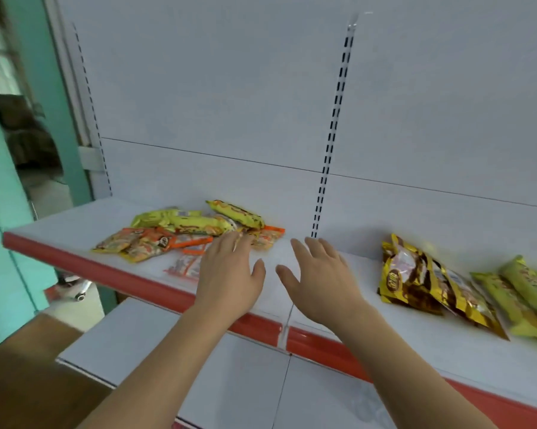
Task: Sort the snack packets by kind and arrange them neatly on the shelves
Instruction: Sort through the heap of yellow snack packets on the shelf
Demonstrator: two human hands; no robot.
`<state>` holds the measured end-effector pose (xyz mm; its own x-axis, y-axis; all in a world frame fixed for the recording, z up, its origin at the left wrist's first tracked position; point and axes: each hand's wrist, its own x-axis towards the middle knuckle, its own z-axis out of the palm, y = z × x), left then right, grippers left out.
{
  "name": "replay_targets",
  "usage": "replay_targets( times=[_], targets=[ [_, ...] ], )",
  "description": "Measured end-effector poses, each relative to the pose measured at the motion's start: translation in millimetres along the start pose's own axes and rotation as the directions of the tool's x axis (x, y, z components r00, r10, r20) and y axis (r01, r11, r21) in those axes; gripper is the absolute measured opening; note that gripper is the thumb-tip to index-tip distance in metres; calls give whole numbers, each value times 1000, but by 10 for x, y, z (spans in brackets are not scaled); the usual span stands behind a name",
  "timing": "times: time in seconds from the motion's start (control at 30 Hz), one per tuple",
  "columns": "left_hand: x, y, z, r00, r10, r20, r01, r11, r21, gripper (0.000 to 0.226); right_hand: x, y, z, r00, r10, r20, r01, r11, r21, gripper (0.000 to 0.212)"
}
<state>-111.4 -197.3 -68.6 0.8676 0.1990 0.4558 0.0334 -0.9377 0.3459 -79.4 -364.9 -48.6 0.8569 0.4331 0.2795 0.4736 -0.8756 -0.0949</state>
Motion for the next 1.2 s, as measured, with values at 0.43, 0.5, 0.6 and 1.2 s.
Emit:
replay_targets(
  times=[0.43,0.5,0.6,1.2],
  targets=[
    [824,-1471,-192,990,-140,30,137,987,87,46,1689,-936,704,980,-198,-7,198,977,79,60],
    [945,-1611,-192,990,-130,49,126,989,76,46,1890,-1043,806,975,-223,12,222,974,42,59],
    [1078,-1776,-176,986,-115,118,107,992,73,35,2064,-1151,900,972,-218,83,220,976,-9,60],
    [1742,-2634,-391,935,-258,245,336,417,-845,51,2091,-2399,921,900,-13,-437,164,937,310,34]
  ],
)
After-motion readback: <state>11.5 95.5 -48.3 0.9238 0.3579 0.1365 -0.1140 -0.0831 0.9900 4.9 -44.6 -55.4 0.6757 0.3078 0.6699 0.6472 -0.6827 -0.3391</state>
